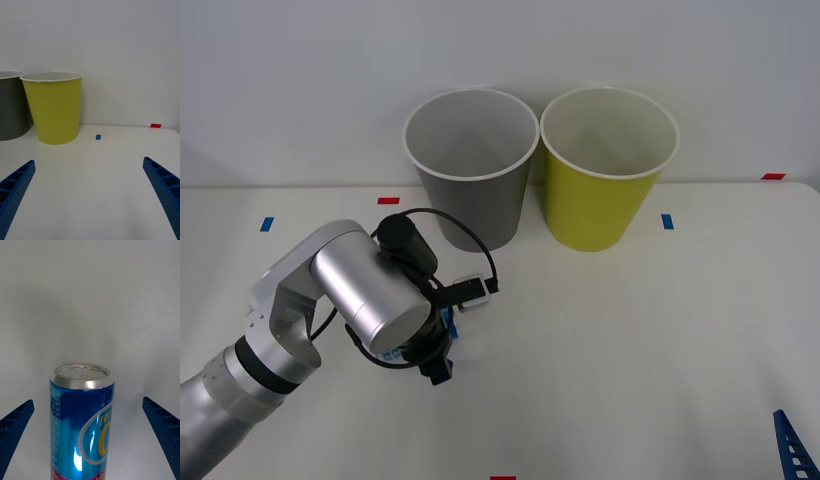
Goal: Put cans in the gray bin and PET bottles in the light green bin.
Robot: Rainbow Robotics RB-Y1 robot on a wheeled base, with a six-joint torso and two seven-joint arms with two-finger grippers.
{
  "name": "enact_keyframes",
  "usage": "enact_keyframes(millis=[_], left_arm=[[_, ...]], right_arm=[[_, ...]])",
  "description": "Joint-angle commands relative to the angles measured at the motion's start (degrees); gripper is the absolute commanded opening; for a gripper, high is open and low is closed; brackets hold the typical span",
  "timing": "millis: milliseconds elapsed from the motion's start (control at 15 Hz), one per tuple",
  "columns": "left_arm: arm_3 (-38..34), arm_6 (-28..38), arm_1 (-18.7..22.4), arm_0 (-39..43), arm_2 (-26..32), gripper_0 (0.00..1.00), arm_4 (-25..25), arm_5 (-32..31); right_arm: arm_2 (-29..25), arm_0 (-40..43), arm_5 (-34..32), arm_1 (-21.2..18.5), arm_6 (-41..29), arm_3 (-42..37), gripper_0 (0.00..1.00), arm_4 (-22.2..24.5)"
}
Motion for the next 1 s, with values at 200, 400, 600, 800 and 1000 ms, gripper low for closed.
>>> enact_keyframes(millis=[200, 400, 600, 800, 1000], left_arm=[[2.0, -0.3, -0.3, -0.6, 0.0, 1.0, -0.1, 0.0], [3.0, -0.7, -0.5, -1.2, 0.0, 1.0, 0.0, 0.0], [3.8, -0.9, -1.1, -1.2, 0.0, 1.0, 0.2, -0.1], [4.1, -1.0, -1.3, -1.2, 0.0, 1.0, 0.4, 0.0], [4.8, -1.5, -1.7, -1.2, 0.0, 1.0, 1.1, -0.2]], right_arm=[[0.0, 0.0, 0.0, 0.0, 0.0, 0.0, 1.0, 0.0], [0.0, 0.0, 0.0, 0.0, 0.0, 0.0, 1.0, 0.0], [0.0, 0.0, 0.0, 0.0, 0.0, 0.0, 1.0, 0.0], [0.0, 0.0, 0.0, 0.0, 0.0, 0.0, 1.0, 0.0], [0.0, 0.0, 0.0, 0.0, 0.0, 0.0, 1.0, 0.0]])
